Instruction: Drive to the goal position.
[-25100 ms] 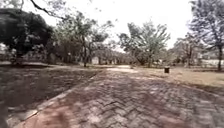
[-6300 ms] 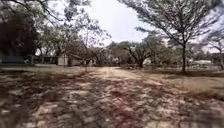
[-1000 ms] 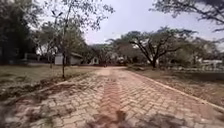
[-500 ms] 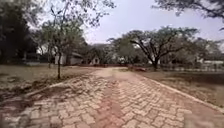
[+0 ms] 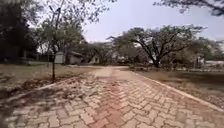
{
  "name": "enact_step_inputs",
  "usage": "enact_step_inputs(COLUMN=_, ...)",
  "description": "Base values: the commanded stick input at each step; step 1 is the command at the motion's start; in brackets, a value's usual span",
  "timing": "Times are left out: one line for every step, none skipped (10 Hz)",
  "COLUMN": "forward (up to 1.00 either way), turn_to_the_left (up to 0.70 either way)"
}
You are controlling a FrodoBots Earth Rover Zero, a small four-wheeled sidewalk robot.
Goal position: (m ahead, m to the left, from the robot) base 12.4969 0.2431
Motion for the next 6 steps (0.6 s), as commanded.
enact_step_inputs(forward=0.70, turn_to_the_left=0.00)
enact_step_inputs(forward=0.70, turn_to_the_left=0.00)
enact_step_inputs(forward=0.70, turn_to_the_left=0.00)
enact_step_inputs(forward=0.70, turn_to_the_left=0.00)
enact_step_inputs(forward=0.70, turn_to_the_left=0.00)
enact_step_inputs(forward=0.70, turn_to_the_left=0.00)
